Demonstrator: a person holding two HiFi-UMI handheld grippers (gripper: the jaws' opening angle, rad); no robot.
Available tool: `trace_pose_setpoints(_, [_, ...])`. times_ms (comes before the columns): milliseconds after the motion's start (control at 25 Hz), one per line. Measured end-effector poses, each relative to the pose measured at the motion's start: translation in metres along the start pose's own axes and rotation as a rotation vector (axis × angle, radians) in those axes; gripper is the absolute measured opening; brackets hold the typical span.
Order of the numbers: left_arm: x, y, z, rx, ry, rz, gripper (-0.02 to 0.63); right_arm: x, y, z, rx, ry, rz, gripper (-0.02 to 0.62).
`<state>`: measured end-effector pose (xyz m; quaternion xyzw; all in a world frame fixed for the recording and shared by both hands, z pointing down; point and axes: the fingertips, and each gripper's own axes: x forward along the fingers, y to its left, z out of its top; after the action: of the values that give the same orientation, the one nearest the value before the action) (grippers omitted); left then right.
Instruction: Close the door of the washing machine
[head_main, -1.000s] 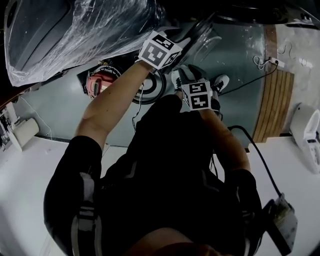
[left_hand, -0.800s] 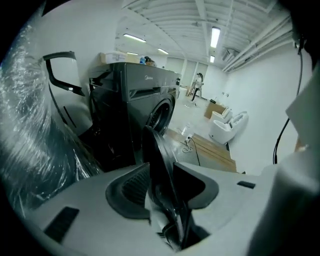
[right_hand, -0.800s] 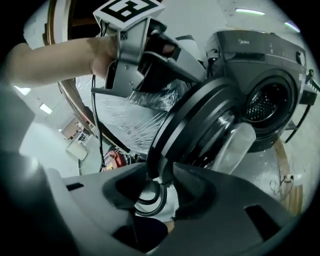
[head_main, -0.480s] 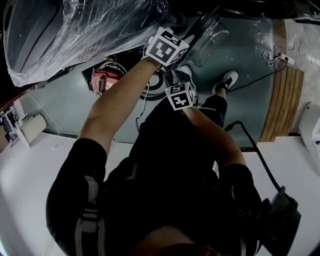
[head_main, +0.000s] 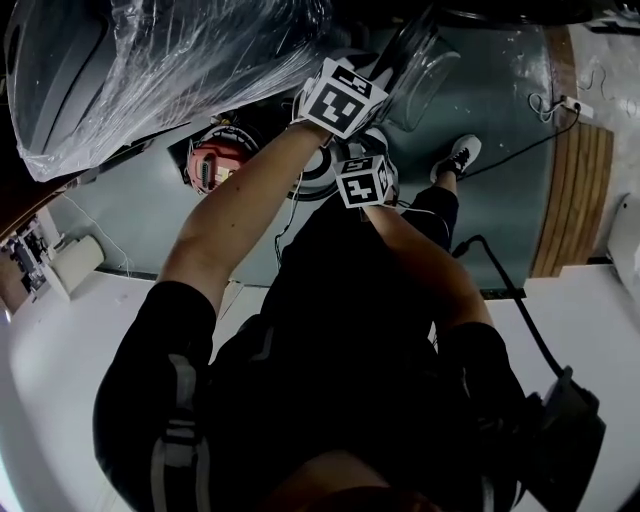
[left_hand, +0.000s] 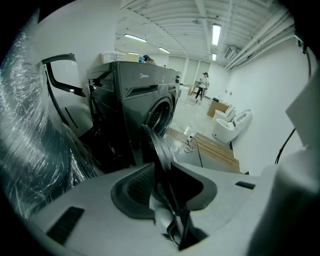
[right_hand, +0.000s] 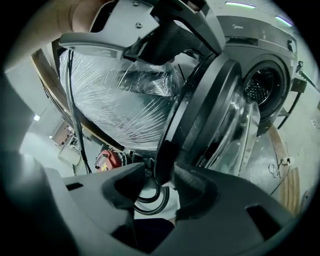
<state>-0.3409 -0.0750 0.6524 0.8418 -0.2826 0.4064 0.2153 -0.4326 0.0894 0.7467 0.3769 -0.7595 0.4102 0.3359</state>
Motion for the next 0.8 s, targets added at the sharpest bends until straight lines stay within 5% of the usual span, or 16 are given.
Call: trace_pose_setpoints(800, [0.034, -0.077, 0.033, -0.069, 0.001, -0.051, 0.104, -0.068, -0.11, -0.057, 0.092, 0.044, -0.173, 0.128])
